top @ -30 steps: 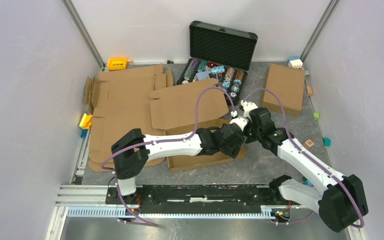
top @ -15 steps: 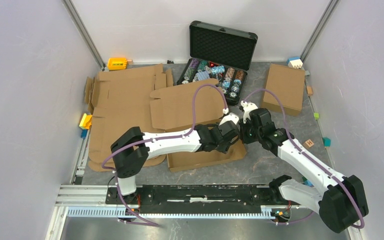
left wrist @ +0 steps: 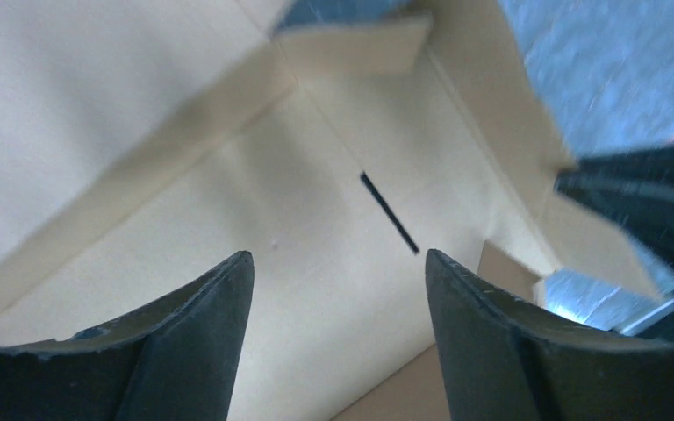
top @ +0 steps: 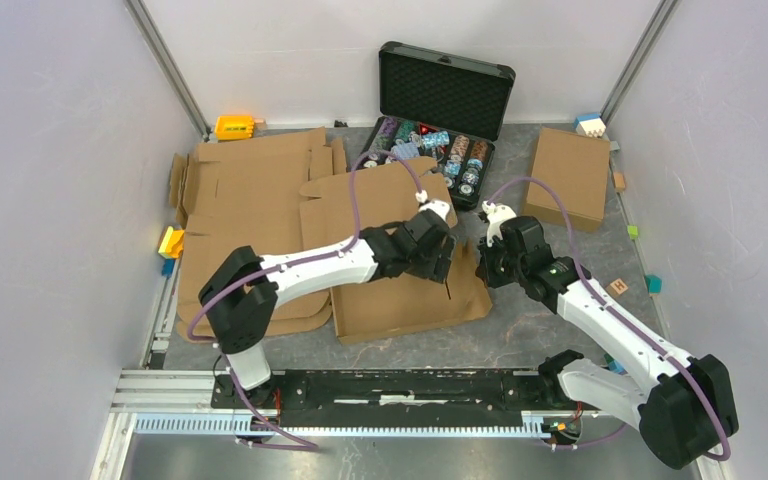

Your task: Fold the paper box

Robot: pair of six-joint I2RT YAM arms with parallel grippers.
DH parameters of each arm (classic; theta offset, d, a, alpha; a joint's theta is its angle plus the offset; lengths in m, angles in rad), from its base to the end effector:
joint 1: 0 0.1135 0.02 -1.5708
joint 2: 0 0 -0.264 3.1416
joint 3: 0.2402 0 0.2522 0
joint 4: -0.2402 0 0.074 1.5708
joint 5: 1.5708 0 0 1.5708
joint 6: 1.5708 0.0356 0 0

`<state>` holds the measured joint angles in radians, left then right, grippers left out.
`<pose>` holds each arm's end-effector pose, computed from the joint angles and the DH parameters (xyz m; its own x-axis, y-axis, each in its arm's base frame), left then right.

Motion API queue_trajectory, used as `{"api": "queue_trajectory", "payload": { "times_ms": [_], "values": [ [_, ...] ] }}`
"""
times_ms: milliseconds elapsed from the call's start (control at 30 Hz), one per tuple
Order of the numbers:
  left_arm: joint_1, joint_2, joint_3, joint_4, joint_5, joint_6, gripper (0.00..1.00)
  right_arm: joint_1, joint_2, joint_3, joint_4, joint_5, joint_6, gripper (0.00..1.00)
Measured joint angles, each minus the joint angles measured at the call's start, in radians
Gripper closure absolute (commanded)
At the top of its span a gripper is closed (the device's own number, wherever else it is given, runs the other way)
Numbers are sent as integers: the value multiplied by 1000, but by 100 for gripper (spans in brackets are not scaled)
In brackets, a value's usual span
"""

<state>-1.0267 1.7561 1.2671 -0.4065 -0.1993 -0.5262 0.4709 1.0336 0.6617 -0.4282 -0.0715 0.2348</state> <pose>0.2033 -0.3225 0.2259 -0.7384 0.2695 -0.6182 0.4669 0.8657 -0.1803 0.1871 0.0981 0.2286 -0.7374 -0.1150 -0.6656 -0.3345 0.9183 0.2119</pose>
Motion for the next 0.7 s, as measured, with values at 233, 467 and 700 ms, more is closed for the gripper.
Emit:
{"api": "queue_trajectory", "payload": {
  "times_ms": [233, 467, 700],
  "values": [
    [51, 58, 189, -24, -32, -40, 7, 0, -1, 0, 1, -1, 3, 100],
    [56, 190, 358, -47, -100, -79, 7, 0, -1, 0, 1, -8, 4, 100],
    [56, 285, 423, -117, -217, -78, 16, 0, -13, 0, 1, -22, 11, 100]
  ]
}}
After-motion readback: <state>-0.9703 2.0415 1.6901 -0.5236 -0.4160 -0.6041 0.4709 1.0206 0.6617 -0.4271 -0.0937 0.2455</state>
